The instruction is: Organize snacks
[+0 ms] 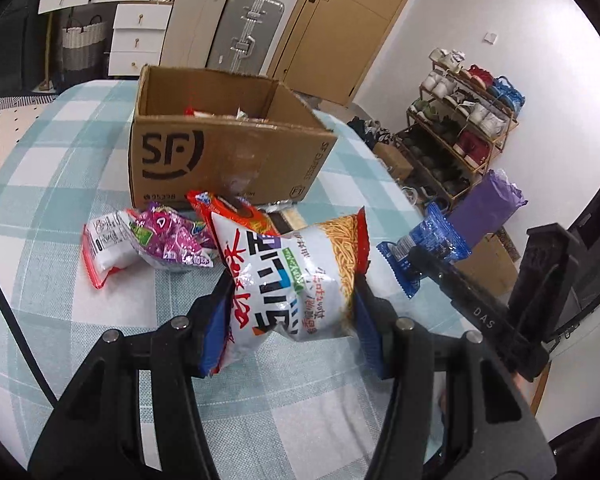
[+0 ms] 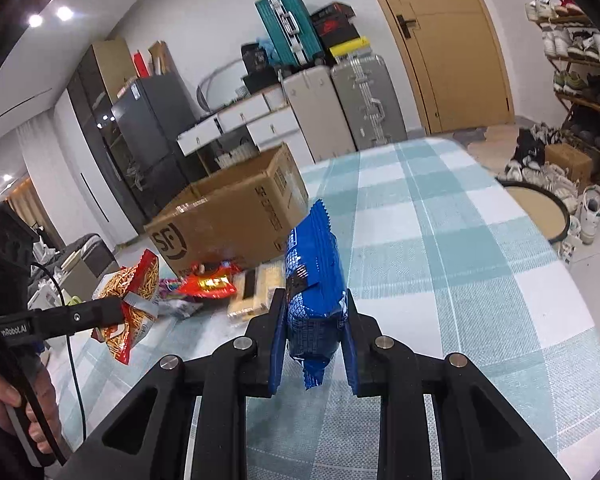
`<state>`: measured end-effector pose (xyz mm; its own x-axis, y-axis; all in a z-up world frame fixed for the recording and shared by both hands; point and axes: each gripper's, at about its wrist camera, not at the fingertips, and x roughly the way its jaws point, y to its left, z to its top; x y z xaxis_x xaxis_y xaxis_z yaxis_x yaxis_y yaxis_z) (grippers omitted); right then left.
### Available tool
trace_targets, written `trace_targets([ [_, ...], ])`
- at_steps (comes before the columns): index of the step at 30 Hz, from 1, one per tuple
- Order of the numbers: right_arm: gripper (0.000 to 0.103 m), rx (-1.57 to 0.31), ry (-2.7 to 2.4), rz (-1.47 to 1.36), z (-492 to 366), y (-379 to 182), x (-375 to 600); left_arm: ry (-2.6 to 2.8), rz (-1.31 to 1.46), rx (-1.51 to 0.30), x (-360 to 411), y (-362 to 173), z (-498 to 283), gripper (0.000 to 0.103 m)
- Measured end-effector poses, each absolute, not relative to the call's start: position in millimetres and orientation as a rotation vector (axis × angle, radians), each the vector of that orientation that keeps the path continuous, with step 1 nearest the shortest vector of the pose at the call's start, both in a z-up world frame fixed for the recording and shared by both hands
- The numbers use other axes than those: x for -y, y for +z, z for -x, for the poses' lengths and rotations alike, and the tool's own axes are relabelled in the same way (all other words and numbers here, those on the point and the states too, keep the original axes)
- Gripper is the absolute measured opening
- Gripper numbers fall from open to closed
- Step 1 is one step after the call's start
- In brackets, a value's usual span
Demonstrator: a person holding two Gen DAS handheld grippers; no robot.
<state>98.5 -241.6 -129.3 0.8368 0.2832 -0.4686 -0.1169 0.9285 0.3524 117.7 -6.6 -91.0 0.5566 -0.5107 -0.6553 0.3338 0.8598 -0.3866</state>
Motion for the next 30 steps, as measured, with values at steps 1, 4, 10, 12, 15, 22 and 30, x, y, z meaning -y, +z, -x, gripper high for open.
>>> trace_targets([
  [1, 0.024, -0.525, 0.216, -0.311, -96.1, -127.5, 240.5, -0.502, 0.227, -0.837, 3.2, -86.1, -115.5, 0.052],
  [4, 0.024, -0.52, 0.227, -0.294, -93.9, -120.3, 233.1, -0.507, 0.215, -0.804, -6.7, -66.3, -104.4, 0.052],
  [10, 0.024, -0.497, 0.308, -0.277, -89.5, -87.0, 212.8, -0.488, 0.184, -0.724, -22.9, -22.4, -87.0, 0.053],
  [12, 0.024, -0.476, 0.328, -0.266, -86.4, -71.1, 207.3, -0.474, 0.162, -0.695, -27.1, -8.6, -83.2, 0.053],
  [15, 0.024, -0.451, 0.354, -0.252, -83.5, -45.7, 200.5, -0.469, 0.151, -0.674, -37.7, 9.5, -79.5, 0.053],
  [22, 0.024, -0.395, 0.401, -0.23, -83.5, 5.6, 188.8, -0.458, 0.141, -0.627, -67.6, 56.0, -79.3, 0.053],
  [30, 0.024, -0.372, 0.456, -0.19, -95.4, 49.6, 172.9, -0.456, 0.179, -0.61, -103.5, 102.6, -101.2, 0.053],
])
